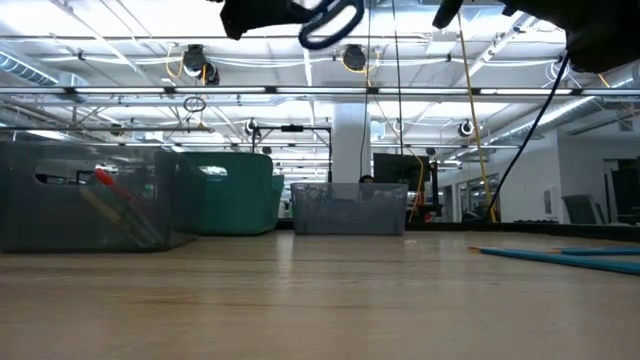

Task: Pick & Place Paint Supplies
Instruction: Put the blue scissors into the bottom black bin

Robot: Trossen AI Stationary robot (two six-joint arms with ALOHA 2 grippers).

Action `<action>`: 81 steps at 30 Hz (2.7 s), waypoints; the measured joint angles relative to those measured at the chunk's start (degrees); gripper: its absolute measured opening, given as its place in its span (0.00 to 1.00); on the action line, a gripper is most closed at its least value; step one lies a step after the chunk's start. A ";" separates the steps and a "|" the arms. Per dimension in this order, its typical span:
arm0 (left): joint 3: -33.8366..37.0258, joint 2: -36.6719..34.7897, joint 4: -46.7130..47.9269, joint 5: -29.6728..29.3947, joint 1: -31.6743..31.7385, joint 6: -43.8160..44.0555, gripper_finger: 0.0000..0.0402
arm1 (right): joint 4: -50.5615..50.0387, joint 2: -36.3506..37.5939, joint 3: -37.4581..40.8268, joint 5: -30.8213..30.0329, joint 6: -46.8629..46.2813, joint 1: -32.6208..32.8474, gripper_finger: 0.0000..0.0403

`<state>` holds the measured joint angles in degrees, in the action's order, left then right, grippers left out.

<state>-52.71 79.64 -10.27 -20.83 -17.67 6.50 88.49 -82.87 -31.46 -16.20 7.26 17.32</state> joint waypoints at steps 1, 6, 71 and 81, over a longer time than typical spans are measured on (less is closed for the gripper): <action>0.03 0.07 0.20 0.02 0.02 -0.14 0.74 | 0.44 0.00 0.00 1.11 -0.31 0.00 0.00; 0.04 0.50 -2.47 0.56 0.31 -0.24 0.74 | 1.20 -0.02 0.00 1.74 0.68 0.48 0.00; 0.13 -19.59 20.24 7.26 4.32 12.29 0.08 | -31.98 -0.09 -2.05 4.69 -2.07 -6.72 0.00; 0.13 -19.60 19.93 8.59 7.38 12.31 0.08 | -38.01 -0.09 -2.01 4.43 -2.88 -8.16 0.00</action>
<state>-52.58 60.04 9.66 -12.24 -10.29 18.81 50.48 -82.96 -33.47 -11.77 4.38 9.16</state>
